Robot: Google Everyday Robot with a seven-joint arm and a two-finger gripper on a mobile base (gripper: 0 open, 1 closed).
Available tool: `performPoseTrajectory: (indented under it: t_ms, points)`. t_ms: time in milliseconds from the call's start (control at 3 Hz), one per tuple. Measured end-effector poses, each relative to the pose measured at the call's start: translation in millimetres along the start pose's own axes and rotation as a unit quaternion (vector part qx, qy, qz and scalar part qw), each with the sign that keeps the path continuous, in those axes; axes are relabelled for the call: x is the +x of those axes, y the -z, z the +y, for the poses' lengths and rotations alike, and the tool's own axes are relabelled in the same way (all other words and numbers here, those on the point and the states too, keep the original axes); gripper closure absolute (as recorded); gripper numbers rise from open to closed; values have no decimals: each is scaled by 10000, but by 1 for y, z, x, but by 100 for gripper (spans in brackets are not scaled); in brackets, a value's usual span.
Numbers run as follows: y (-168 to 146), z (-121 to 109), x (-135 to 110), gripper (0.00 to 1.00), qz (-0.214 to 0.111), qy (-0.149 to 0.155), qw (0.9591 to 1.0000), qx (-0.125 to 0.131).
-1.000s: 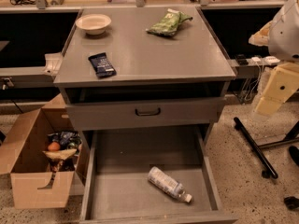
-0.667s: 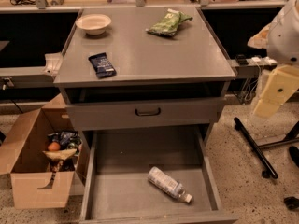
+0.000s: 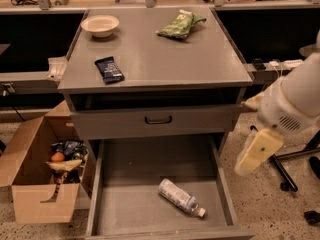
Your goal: Pick blue plastic bottle from middle drawer and place on counter
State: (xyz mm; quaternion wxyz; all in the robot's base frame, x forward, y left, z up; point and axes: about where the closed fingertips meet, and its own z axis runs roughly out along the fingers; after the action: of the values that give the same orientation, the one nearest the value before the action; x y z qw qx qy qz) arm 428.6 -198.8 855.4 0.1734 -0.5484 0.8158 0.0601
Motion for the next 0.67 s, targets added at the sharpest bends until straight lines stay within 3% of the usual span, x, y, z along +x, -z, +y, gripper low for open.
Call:
performPoseTrajectory:
  t_ms: [333, 667]
  points:
    - [-97, 32, 19, 0, -355, -374, 9979, -399]
    - [-96, 32, 19, 0, -353, -370, 9979, -401]
